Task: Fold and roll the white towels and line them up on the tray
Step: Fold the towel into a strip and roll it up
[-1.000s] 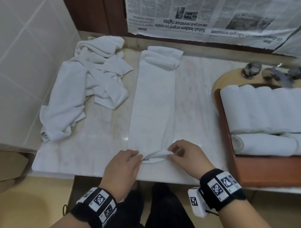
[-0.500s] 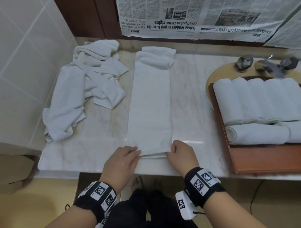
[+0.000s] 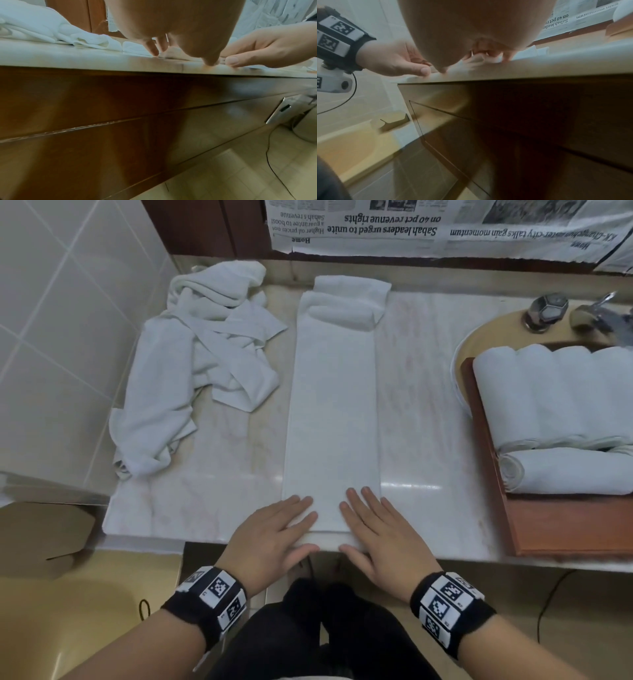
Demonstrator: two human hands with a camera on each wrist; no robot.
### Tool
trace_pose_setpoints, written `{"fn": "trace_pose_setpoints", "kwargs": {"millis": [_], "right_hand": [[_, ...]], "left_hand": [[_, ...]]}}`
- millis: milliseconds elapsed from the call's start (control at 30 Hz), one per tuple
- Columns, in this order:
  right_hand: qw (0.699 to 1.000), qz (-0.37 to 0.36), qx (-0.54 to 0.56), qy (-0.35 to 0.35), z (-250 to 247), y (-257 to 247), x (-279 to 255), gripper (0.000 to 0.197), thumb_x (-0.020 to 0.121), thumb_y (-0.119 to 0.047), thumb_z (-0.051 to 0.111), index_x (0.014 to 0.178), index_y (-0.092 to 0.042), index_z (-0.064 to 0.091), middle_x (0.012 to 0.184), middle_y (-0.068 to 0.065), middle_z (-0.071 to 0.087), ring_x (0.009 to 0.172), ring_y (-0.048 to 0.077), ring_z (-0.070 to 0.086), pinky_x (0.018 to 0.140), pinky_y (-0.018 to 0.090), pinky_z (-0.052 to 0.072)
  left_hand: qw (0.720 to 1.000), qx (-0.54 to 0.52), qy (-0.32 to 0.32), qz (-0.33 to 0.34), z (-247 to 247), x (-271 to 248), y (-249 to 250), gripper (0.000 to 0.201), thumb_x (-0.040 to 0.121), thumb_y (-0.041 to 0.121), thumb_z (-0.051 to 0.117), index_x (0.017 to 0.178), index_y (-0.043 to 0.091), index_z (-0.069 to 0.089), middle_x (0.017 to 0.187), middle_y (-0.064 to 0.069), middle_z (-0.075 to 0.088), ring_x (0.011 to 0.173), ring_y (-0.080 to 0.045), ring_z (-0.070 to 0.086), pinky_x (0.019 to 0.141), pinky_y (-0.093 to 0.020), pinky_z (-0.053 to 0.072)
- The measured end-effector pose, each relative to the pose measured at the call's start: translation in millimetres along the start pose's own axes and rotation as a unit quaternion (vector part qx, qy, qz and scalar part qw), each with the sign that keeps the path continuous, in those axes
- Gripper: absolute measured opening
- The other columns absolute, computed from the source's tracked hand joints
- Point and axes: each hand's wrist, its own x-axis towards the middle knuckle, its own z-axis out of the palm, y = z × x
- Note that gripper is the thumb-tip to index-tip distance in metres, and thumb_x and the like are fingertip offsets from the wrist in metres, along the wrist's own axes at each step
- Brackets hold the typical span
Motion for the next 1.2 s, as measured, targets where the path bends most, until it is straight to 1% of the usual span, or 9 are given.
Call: {"fn": "trace_pose_setpoints", "kwargs": {"millis": [267, 433, 533, 633, 767, 900, 1033, 1133, 1200], "right_hand": [[0.996, -0.079, -0.004, 0.046, 14.8, 9.6, -20.7, 0.052, 0.102, -0.029, 0.058, 0.151, -0.018, 0.046, 0.164, 0.007, 0.031, 0.152, 0.028, 0.027, 0.119, 0.053, 0.031], [0.994, -0.061, 0.039, 0.084, 13.2, 7.1, -28.1, 0.041, 0.100, -0.026, 0.054, 0.141, -0.024, 0.059, 0.157, 0.005, 0.045, 0.146, 0.029, 0.038, 0.116, 0.051, 0.035], [0.989, -0.011, 0.115, 0.093, -2.1, 4.0, -23.9, 0.034, 0.100, -0.038, 0.051, 0.131, -0.039, 0.066, 0.128, -0.002, 0.060, 0.116, 0.022, 0.052, 0.098, 0.038, 0.042], [0.978, 0.063, 0.196, 0.034, -20.5, 5.1, -13.1, 0.026, 0.097, -0.046, 0.056, 0.117, -0.045, 0.073, 0.093, -0.020, 0.056, 0.089, 0.006, 0.044, 0.082, 0.032, 0.043], [0.911, 0.226, 0.337, -0.069, -47.1, 9.2, 4.5, 0.008, 0.087, -0.043, 0.076, 0.090, -0.036, 0.080, 0.087, -0.016, 0.070, 0.088, -0.001, 0.060, 0.081, 0.017, 0.046], [0.890, 0.277, 0.357, -0.065, -53.3, 4.3, 14.8, 0.010, 0.081, -0.034, 0.082, 0.084, -0.031, 0.072, 0.081, -0.009, 0.066, 0.076, 0.006, 0.062, 0.071, 0.020, 0.046], [0.956, 0.207, 0.206, -0.013, -48.4, -8.0, 11.9, 0.018, 0.085, -0.032, 0.072, 0.097, -0.041, 0.060, 0.093, -0.011, 0.047, 0.092, 0.013, 0.046, 0.082, 0.033, 0.044], [0.997, 0.057, 0.045, 0.034, -39.9, -24.3, 5.4, 0.031, 0.076, -0.015, 0.072, 0.099, -0.035, 0.071, 0.093, -0.007, 0.046, 0.088, 0.019, 0.044, 0.070, 0.035, 0.040], [0.998, -0.005, -0.015, 0.056, -34.3, -30.3, 2.0, 0.016, 0.076, -0.019, 0.068, 0.091, -0.025, 0.070, 0.092, -0.002, 0.050, 0.085, 0.022, 0.045, 0.066, 0.036, 0.039]], "left_hand": [[0.996, -0.026, 0.066, 0.057, 5.2, -19.9, -10.5, 0.024, 0.098, 0.032, 0.072, 0.118, 0.019, 0.078, 0.138, 0.003, 0.066, 0.127, -0.016, 0.063, 0.101, -0.044, 0.054], [0.996, -0.045, 0.071, 0.028, 0.4, -23.9, -6.8, 0.023, 0.096, 0.029, 0.073, 0.117, 0.022, 0.078, 0.129, 0.002, 0.070, 0.120, -0.021, 0.065, 0.096, -0.039, 0.054], [0.997, -0.061, 0.049, -0.013, -11.6, -18.8, -5.0, 0.022, 0.098, 0.034, 0.067, 0.117, 0.028, 0.078, 0.107, 0.001, 0.067, 0.099, -0.023, 0.057, 0.083, -0.031, 0.053], [0.997, -0.070, 0.011, -0.021, -23.8, -11.0, -5.2, 0.023, 0.101, 0.039, 0.059, 0.109, 0.030, 0.079, 0.090, 0.009, 0.061, 0.087, -0.018, 0.050, 0.075, -0.035, 0.051], [0.977, -0.099, -0.070, -0.174, -39.3, 7.4, -7.1, 0.032, 0.094, 0.064, 0.054, 0.092, 0.045, 0.080, 0.076, 0.022, 0.062, 0.087, -0.008, 0.048, 0.080, -0.035, 0.051], [0.939, -0.147, -0.106, -0.293, -49.8, 24.1, 3.6, 0.019, 0.083, 0.059, 0.072, 0.082, 0.040, 0.076, 0.079, 0.020, 0.065, 0.095, -0.004, 0.052, 0.087, -0.031, 0.050], [0.982, -0.021, -0.069, -0.172, -45.0, 29.2, 20.9, 0.020, 0.079, 0.029, 0.084, 0.095, 0.034, 0.075, 0.088, 0.010, 0.058, 0.087, -0.018, 0.047, 0.072, -0.039, 0.052], [0.993, 0.061, -0.075, -0.063, -30.2, 19.0, 33.9, 0.044, 0.056, 0.009, 0.084, 0.095, 0.025, 0.076, 0.097, 0.002, 0.062, 0.085, -0.025, 0.051, 0.061, -0.037, 0.047], [0.995, 0.068, -0.046, -0.048, -25.7, 13.5, 42.0, 0.040, 0.063, 0.014, 0.080, 0.102, 0.020, 0.074, 0.104, -0.001, 0.065, 0.091, -0.027, 0.053, 0.067, -0.037, 0.046]]}}
